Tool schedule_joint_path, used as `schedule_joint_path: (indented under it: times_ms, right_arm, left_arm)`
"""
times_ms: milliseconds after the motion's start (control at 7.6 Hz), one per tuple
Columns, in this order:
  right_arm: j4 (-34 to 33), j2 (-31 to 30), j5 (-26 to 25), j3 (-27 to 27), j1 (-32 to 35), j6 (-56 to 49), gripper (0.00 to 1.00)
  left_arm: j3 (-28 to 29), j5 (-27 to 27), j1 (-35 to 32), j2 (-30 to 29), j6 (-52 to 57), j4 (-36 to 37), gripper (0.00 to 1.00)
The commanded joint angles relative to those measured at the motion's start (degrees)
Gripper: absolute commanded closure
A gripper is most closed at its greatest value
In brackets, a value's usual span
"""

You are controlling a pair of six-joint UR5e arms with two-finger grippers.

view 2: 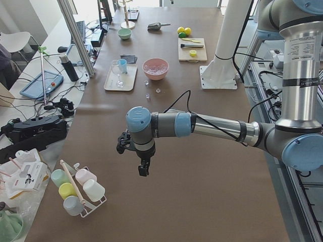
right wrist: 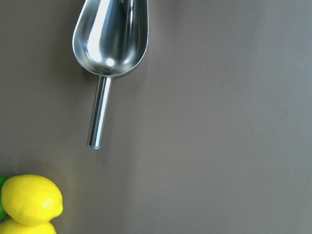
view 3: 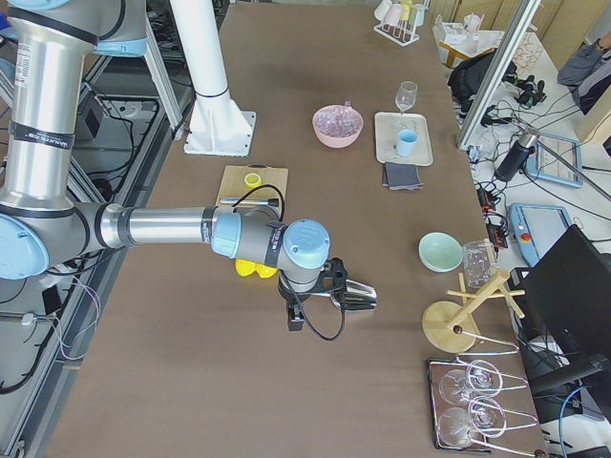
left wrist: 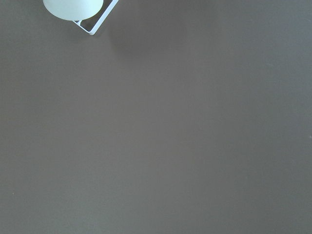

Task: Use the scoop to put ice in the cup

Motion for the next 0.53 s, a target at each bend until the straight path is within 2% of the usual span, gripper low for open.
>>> schedule_joint_path:
  times_ms: [0, 395]
  right_arm:
    - [-2.1, -0.7, -2.0, 0.1, 2.1, -5.4, 0.0]
    - [-2.9, -0.7, -1.5, 0.5, 2.8, -5.4, 0.0]
  left_arm:
    - [0.5, 0.0, 0.1, 0.0, -0.1, 0.0, 0.01]
    - [0.8, 0.0, 0.1, -0.5, -0.1, 0.0, 0.01]
